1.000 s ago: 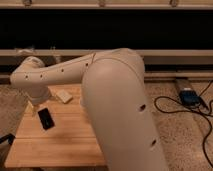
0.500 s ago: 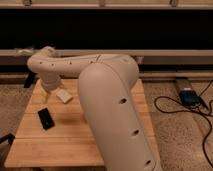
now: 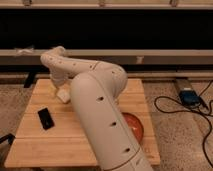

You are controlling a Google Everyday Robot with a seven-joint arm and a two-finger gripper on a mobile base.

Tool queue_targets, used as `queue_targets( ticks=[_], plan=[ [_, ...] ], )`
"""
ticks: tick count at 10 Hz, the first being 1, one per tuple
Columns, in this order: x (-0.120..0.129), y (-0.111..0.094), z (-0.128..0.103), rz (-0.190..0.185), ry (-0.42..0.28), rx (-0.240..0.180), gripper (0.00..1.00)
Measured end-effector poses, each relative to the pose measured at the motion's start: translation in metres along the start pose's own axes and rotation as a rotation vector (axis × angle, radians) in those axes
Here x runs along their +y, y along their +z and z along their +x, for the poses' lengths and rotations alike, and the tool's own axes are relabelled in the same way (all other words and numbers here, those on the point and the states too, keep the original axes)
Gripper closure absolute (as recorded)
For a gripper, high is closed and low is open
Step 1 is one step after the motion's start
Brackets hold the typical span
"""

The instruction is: Wipe the white sponge on the table

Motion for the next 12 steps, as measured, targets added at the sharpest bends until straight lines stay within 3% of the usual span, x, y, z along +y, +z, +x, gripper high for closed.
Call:
queue_targets(
  ticks=[2,5,9,10,12],
  plan=[
    [0.003,0.017,-0.008,0.002,-0.012,0.028,0.20],
    [-0.002,0.035,-0.011,0.043,-0.005,0.051,0.20],
    [-0.019,0.052,-0.014,0.111,0.043,0.032,0.20],
    [-0.022,0.055,-0.015,0.118,0.055,0.028,0.24],
    [-0.024,0.058,-0.017,0.126,0.065,0.022,0.42]
  ],
)
